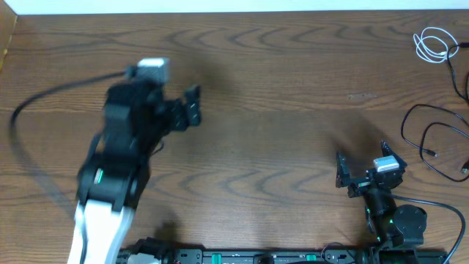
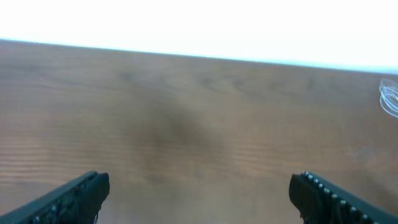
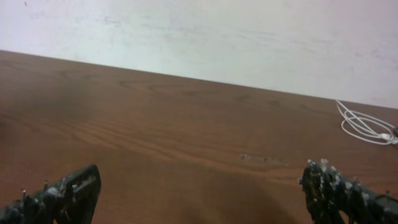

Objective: Untangle cables

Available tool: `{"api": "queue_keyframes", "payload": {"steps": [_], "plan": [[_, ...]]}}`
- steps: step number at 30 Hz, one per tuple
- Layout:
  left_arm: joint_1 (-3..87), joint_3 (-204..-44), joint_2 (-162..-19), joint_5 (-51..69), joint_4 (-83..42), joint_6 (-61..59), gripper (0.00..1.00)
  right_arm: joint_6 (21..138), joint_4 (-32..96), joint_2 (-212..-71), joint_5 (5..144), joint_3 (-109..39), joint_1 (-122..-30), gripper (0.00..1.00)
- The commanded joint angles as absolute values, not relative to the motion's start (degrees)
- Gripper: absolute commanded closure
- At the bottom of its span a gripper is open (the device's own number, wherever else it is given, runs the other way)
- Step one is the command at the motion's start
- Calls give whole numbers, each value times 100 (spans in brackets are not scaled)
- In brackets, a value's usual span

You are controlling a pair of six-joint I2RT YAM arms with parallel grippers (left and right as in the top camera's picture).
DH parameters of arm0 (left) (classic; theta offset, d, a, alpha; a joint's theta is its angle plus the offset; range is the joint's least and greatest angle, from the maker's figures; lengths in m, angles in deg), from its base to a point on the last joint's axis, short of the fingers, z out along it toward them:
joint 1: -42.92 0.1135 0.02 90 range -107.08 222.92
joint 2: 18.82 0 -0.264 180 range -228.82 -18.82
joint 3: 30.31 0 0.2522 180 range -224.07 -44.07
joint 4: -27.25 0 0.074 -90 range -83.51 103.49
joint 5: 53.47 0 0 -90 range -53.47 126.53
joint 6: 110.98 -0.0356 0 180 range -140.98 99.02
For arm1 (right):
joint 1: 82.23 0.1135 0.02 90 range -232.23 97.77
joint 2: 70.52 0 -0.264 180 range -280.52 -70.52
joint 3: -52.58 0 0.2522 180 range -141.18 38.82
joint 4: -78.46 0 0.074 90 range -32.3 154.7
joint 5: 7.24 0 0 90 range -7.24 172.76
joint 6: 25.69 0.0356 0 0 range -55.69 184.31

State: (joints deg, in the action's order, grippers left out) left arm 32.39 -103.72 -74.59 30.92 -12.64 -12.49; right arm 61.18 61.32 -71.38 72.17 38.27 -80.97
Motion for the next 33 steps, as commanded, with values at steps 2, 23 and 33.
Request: {"api": "queue_keyframes", "payload": {"steps": [2,23,33], "plan": [[3676,-9170,-6215,3315,-658,-1496,2,6192,6125,-7086,7256,3851,-8069,1],[4736,-4642,-2860,3033,2176,-1470,2,6192,6125,-7086,7256,3851,-8069,1],[4736,-4430,-2335,3127,1669,-1478,2,6192,6125,-7086,7256,3851,-8069,1]]}}
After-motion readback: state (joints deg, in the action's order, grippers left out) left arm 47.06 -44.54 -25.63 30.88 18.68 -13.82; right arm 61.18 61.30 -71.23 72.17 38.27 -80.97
